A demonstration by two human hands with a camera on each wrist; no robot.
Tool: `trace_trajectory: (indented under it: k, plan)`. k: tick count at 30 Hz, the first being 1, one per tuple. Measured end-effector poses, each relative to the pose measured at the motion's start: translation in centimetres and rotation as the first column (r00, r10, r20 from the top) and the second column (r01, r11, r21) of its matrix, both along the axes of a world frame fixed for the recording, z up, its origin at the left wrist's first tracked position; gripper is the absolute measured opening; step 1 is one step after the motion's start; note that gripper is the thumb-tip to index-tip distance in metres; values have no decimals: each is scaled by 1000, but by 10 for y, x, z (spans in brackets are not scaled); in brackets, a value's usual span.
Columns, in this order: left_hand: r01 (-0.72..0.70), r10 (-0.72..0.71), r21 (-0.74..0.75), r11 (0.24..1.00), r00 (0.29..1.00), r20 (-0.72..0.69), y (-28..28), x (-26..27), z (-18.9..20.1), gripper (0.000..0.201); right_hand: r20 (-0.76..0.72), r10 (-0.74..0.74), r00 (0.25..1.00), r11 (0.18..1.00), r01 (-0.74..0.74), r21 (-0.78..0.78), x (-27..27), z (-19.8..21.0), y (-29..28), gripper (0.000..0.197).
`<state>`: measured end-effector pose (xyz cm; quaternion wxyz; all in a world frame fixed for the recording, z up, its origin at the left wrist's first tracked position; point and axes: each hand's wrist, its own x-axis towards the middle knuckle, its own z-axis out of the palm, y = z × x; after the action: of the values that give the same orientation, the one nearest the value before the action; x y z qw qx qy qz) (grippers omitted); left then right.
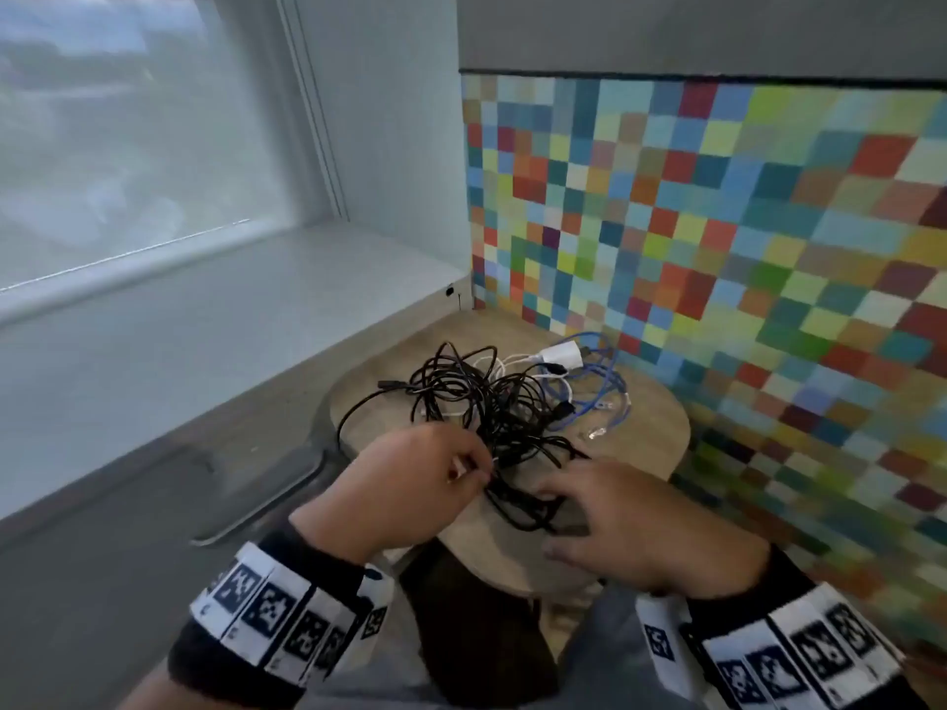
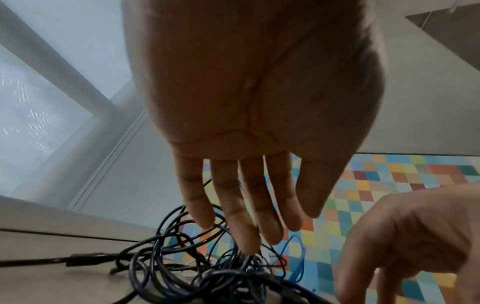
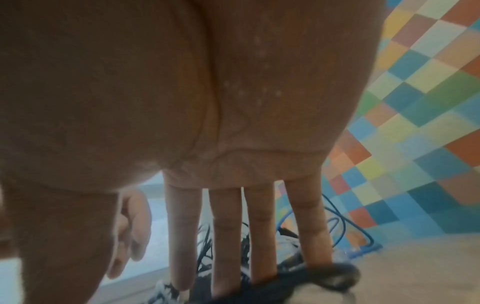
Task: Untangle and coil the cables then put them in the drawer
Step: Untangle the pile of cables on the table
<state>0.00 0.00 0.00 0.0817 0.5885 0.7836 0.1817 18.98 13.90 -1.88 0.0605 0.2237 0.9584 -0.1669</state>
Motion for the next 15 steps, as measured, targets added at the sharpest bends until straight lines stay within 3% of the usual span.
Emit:
trace_trajectory:
  k: [3,9,13,15]
  plan:
    - [39,-40,-68,997,999,-16,3,-5,-15,19,31,17,999,998,-19,52,-8,-7,-5,59]
    - [103,-98,-93,990,994,54,15,-6,-41,50,44,22,999,991,-27,132,-17,-18,2,41]
    - [134,-133,-65,989,991,16,16,1,-49,35,-54,3,999,997,1,75,-11,-25,6,19]
    - [121,-122,22,992,991,49,11,1,-49,21,-149,-15,989,999,19,26,-3,-26,2,19]
